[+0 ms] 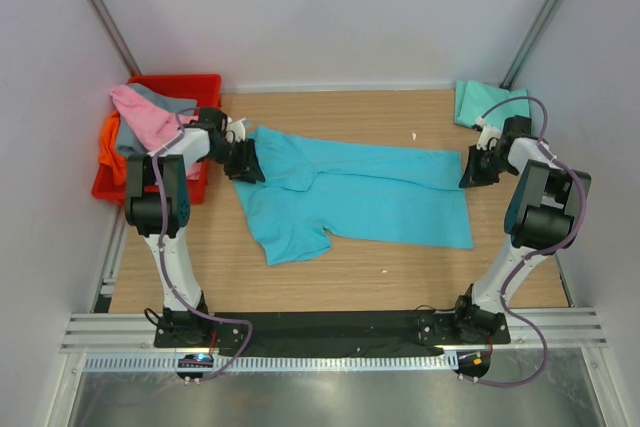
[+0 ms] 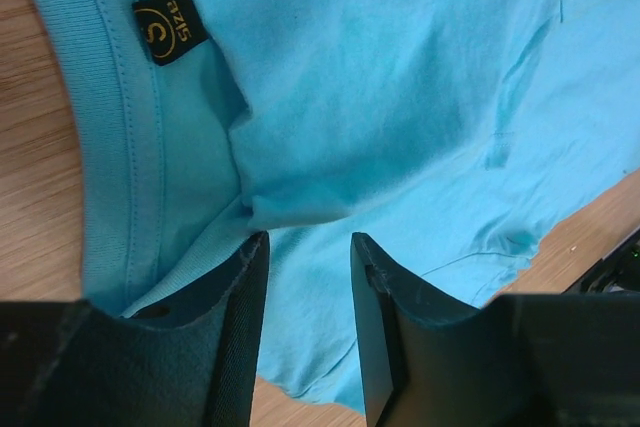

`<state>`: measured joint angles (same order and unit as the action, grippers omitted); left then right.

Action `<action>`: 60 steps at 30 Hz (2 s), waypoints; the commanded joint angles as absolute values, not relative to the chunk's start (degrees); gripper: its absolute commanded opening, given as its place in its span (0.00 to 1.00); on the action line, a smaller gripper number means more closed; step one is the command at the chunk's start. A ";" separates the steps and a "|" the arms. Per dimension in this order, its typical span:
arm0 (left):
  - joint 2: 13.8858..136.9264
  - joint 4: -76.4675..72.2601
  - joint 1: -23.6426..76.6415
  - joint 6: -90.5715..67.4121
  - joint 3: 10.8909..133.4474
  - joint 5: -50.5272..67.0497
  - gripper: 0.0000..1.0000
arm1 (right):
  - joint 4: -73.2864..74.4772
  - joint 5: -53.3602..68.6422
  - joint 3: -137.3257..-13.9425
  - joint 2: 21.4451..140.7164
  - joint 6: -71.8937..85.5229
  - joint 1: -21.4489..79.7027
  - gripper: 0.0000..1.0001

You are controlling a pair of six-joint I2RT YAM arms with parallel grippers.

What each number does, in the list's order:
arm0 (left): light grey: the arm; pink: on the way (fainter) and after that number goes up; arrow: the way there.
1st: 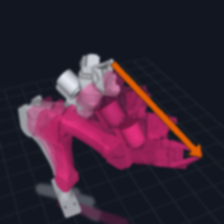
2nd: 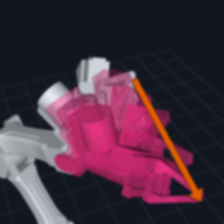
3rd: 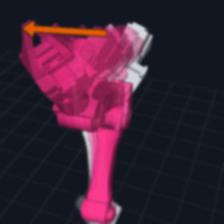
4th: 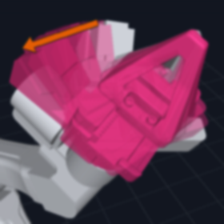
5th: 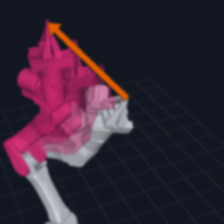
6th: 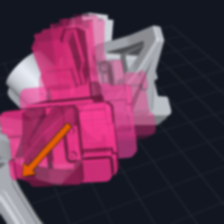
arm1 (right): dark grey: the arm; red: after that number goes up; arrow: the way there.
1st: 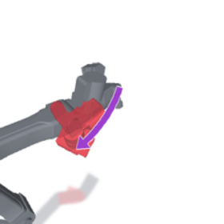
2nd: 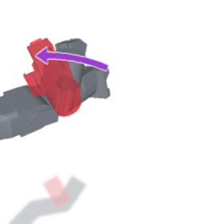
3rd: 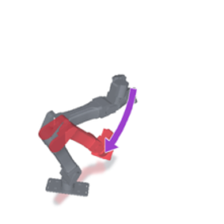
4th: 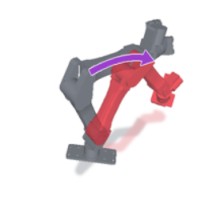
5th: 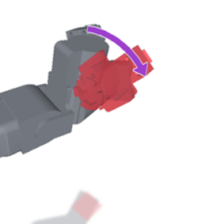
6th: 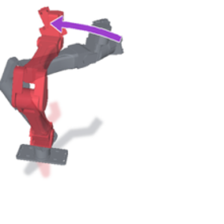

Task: Fold and stack the t-shirts
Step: Fold the tshirt

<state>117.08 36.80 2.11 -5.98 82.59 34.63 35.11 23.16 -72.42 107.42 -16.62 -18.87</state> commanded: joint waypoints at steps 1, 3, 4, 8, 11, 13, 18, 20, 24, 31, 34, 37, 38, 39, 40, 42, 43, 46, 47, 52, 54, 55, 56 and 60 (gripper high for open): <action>117.33 37.52 1.58 -5.63 84.29 32.70 0.39 | 33.84 24.34 -72.69 107.67 -16.52 -19.07 0.02; 117.95 37.79 1.50 -5.63 84.20 31.82 0.38 | 33.93 24.52 -72.77 107.93 -16.44 -19.07 0.01; 117.95 37.88 1.49 -5.63 84.03 31.29 0.38 | 33.93 24.61 -72.69 107.93 -16.44 -19.07 0.02; 116.64 37.79 0.62 -5.54 82.53 29.97 0.38 | 33.93 24.43 -72.34 107.84 -16.70 -19.07 0.01; 116.37 37.53 0.44 -5.36 82.61 28.65 0.38 | 33.75 24.52 -72.25 108.02 -16.70 -19.07 0.02; 117.24 37.53 0.44 -5.45 83.49 29.18 0.38 | 33.84 24.70 -72.42 108.28 -16.61 -18.99 0.01; 119.53 38.32 0.44 -5.71 85.51 31.02 0.37 | 33.66 24.96 -72.42 108.37 -16.44 -19.07 0.01; 119.53 38.41 0.44 -5.54 85.26 31.73 0.35 | 33.66 24.87 -72.25 108.28 -16.44 -19.07 0.01; 119.53 38.41 0.44 -5.19 85.43 33.57 0.30 | 33.31 24.87 -71.81 108.46 -16.26 -19.07 0.02; 117.07 38.32 0.35 -4.83 84.29 35.51 0.08 | 33.31 24.96 -71.46 108.28 -16.26 -19.07 0.01; 115.23 37.97 0.35 -4.57 82.53 34.81 0.00 | 33.22 24.79 -71.37 108.19 -16.35 -19.07 0.01; 113.65 38.93 0.26 -4.75 81.21 34.45 0.00 | 33.66 24.70 -71.63 108.02 -16.43 -19.07 0.02; 113.29 39.54 0.26 -4.75 80.95 34.54 0.00 | 33.75 24.35 -71.63 107.93 -16.52 -19.07 0.01; 112.68 39.55 -1.48 -4.75 79.99 34.72 0.00 | 33.66 24.17 -71.46 107.67 -16.61 -19.07 0.01; 111.54 39.46 -1.58 -4.75 79.46 34.63 0.00 | 33.66 24.00 -71.37 107.58 -16.61 -19.07 0.01; 110.48 39.55 -2.02 -4.57 78.58 34.54 0.00 | 33.49 23.47 -71.45 107.58 -16.70 -19.07 0.01; 109.61 39.55 -2.02 -4.40 78.49 34.54 0.00 | 33.49 23.38 -71.46 107.75 -16.79 -19.07 0.01; 108.37 39.64 -2.11 -4.48 78.22 34.45 0.00 | 33.92 23.38 -71.72 108.10 -16.70 -19.16 0.02; 107.76 39.64 -2.20 -4.48 78.22 34.45 0.00 | 34.01 23.38 -71.72 108.11 -16.70 -19.16 0.01; 107.84 40.25 -2.20 -4.48 78.05 34.89 0.00 | 34.80 23.29 -71.81 107.84 -17.14 -19.07 0.02; 107.93 40.60 -2.20 -4.48 78.05 35.16 0.06 | 35.15 23.20 -71.81 107.40 -17.23 -19.16 0.03; 107.84 40.78 -2.11 -4.48 78.05 34.98 0.11 | 35.77 23.38 -71.81 107.05 -17.23 -19.16 0.05; 107.58 41.39 -2.28 -4.57 78.57 34.98 0.16 | 36.29 23.64 -71.89 106.79 -17.23 -19.16 0.14; 104.95 42.01 -2.20 -4.83 80.33 35.33 0.35 | 39.89 25.31 -73.38 103.72 -17.40 -19.16 0.42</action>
<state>109.73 40.95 -1.96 -5.32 78.19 33.98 36.58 23.90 -71.42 108.53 -16.86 -18.87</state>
